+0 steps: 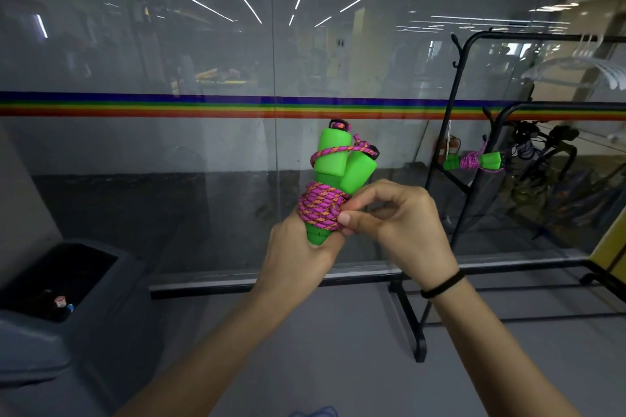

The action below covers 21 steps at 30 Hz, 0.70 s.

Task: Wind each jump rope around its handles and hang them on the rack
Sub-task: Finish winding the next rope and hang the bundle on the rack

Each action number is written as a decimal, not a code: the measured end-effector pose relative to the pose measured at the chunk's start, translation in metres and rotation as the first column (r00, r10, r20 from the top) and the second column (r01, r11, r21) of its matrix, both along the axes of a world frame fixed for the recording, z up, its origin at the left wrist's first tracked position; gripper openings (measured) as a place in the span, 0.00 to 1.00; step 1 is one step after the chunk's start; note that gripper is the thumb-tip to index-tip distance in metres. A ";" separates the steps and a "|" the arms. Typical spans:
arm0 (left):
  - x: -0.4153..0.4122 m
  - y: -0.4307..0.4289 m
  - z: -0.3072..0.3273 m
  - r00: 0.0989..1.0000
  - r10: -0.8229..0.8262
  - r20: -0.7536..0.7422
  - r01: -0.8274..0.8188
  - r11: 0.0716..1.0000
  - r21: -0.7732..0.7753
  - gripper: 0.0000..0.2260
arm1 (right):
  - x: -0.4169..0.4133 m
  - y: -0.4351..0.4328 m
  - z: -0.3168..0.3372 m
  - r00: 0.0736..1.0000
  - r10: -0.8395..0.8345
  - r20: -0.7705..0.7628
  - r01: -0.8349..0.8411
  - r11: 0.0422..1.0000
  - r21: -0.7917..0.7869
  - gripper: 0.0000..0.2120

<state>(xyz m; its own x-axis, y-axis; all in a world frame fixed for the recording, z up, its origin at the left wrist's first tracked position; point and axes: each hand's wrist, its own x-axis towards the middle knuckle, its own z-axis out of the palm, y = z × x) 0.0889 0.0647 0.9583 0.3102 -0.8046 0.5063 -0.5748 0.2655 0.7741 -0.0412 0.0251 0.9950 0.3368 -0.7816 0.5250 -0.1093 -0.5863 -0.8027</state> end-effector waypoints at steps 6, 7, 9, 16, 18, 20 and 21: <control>0.002 0.000 -0.001 0.996 0.025 0.080 -0.027 0.999 0.022 0.16 | 0.002 -0.004 0.003 0.993 -0.080 -0.084 0.082 0.996 0.021 0.08; 0.003 0.000 -0.002 0.997 0.034 0.070 -0.036 0.999 0.030 0.16 | 0.003 -0.003 0.003 0.989 -0.100 -0.111 0.099 0.995 -0.019 0.07; 0.004 -0.001 -0.003 0.999 0.041 0.036 -0.042 0.999 0.035 0.17 | 0.007 -0.003 0.001 0.977 -0.138 -0.160 0.125 0.988 -0.092 0.07; 0.016 -0.004 -0.002 0.994 0.008 0.110 -0.019 0.994 0.106 0.09 | 0.014 -0.014 -0.001 0.979 0.025 -0.205 -0.038 0.998 -0.056 0.07; 0.020 -0.003 -0.006 0.991 0.019 0.134 -0.038 0.989 0.142 0.11 | 0.013 -0.020 -0.004 0.958 0.044 -0.283 -0.065 0.996 -0.064 0.07; 0.022 -0.003 -0.011 0.989 0.025 0.142 -0.051 0.982 0.183 0.13 | 0.012 -0.026 -0.006 0.929 0.074 -0.363 -0.106 0.992 -0.069 0.07; 0.022 -0.003 -0.014 0.990 0.021 0.137 -0.050 0.978 0.205 0.13 | 0.012 -0.028 -0.007 0.914 0.085 -0.397 -0.125 0.989 -0.077 0.08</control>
